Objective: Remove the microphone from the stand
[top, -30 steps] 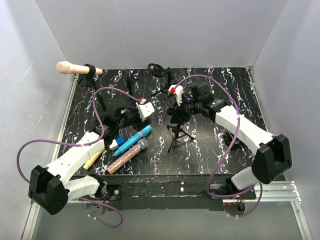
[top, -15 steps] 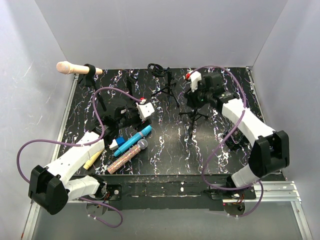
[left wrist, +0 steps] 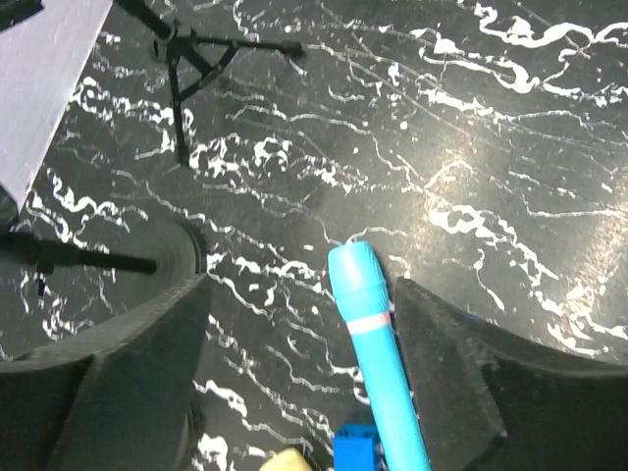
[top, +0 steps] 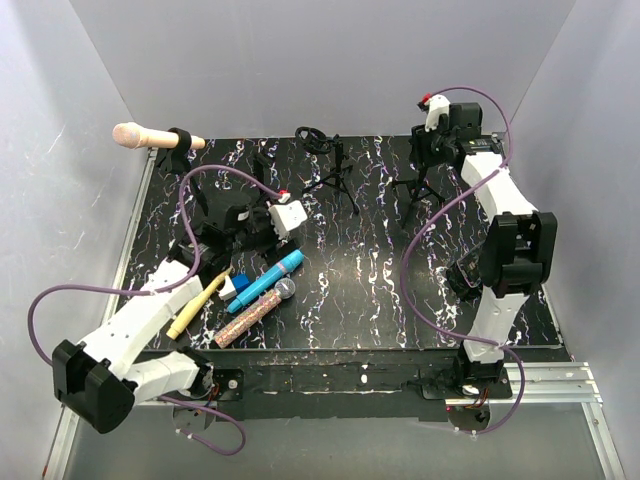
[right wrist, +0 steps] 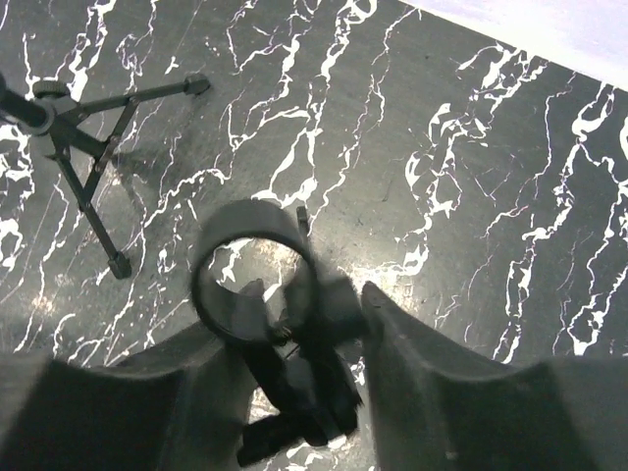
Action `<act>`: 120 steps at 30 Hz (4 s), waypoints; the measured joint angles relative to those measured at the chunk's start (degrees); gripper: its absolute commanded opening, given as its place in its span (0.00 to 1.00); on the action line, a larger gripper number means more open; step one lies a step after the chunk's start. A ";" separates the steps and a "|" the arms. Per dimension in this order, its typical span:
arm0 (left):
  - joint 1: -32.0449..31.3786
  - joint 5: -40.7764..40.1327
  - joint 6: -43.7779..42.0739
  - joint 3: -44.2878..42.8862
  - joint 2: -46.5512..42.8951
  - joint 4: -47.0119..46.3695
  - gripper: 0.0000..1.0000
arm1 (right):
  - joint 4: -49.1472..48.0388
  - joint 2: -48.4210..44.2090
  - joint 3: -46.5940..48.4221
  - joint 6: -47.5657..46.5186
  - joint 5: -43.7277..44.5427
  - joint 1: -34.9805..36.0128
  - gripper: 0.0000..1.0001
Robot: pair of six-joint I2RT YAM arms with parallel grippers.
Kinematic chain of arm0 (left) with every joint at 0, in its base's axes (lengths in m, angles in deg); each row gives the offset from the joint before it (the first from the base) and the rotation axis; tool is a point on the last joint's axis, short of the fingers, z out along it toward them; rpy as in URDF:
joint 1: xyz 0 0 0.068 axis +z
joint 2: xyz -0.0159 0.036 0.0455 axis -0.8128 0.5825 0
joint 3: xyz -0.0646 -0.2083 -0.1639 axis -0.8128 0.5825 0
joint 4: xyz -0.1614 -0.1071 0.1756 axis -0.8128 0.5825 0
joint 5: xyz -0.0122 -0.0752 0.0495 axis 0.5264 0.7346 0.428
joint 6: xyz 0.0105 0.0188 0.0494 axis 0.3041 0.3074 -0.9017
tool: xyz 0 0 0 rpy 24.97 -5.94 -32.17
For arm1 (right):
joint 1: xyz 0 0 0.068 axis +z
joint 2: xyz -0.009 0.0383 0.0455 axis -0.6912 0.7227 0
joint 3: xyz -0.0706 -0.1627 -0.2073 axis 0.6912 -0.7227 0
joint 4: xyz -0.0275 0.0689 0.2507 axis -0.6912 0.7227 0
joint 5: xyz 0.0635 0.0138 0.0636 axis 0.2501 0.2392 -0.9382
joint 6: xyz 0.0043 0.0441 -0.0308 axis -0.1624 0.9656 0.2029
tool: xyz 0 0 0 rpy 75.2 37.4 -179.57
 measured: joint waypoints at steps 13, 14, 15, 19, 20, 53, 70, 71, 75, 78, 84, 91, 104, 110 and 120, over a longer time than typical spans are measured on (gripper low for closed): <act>8.76 -12.90 5.01 -8.41 -14.82 16.35 0.98 | 0.20 -4.48 1.09 4.76 0.33 -2.82 0.83; 10.80 -14.14 6.51 -8.41 -15.30 16.24 0.98 | 0.24 -5.57 1.09 5.42 0.57 -3.02 0.83; 13.75 -15.69 8.72 -8.39 -15.54 15.76 0.98 | 0.28 -6.73 1.14 5.97 0.96 -3.17 0.84; 23.67 -22.82 15.67 -7.45 -12.98 9.29 0.98 | 0.42 -10.80 1.42 7.13 1.18 -3.41 0.85; 25.40 -24.33 16.68 -6.38 -11.65 5.95 0.98 | 0.44 -11.65 1.42 7.19 1.14 -3.41 0.85; 43.43 1.99 28.48 0.46 9.42 -36.79 0.34 | 8.39 -16.57 0.85 1.57 -1.49 4.09 0.80; 43.89 12.68 34.21 1.33 3.52 -28.35 0.25 | 10.43 -15.82 1.01 0.76 -1.49 5.95 0.79; 43.89 13.75 34.91 1.33 3.41 -27.78 0.25 | 10.43 -15.82 0.98 0.76 -1.51 6.01 0.79; 43.82 17.49 37.24 1.33 3.34 -26.36 0.25 | 10.38 -15.82 0.96 0.76 -1.62 6.10 0.79; 43.85 19.85 38.56 1.31 3.34 -26.08 0.25 | 10.36 -15.82 0.96 0.79 -1.64 6.14 0.79; 43.65 25.38 41.70 1.01 3.65 -26.08 0.23 | 9.92 -15.87 -0.22 0.79 -1.79 6.14 0.79; 42.12 29.27 43.82 -0.24 4.76 -25.29 0.23 | 8.98 -15.96 -0.52 0.79 -2.25 6.14 0.77; 31.95 30.99 43.82 -5.81 12.61 -27.85 0.20 | 8.50 -18.58 -4.85 -0.68 -4.61 6.14 0.77; 23.78 28.24 42.34 -8.68 17.14 -31.54 0.20 | 8.52 -21.55 -5.79 -1.90 -7.32 6.14 0.77; 12.66 25.22 42.01 -16.11 27.98 -39.45 0.20 | 10.25 -22.80 -5.11 -3.98 -19.80 6.14 0.77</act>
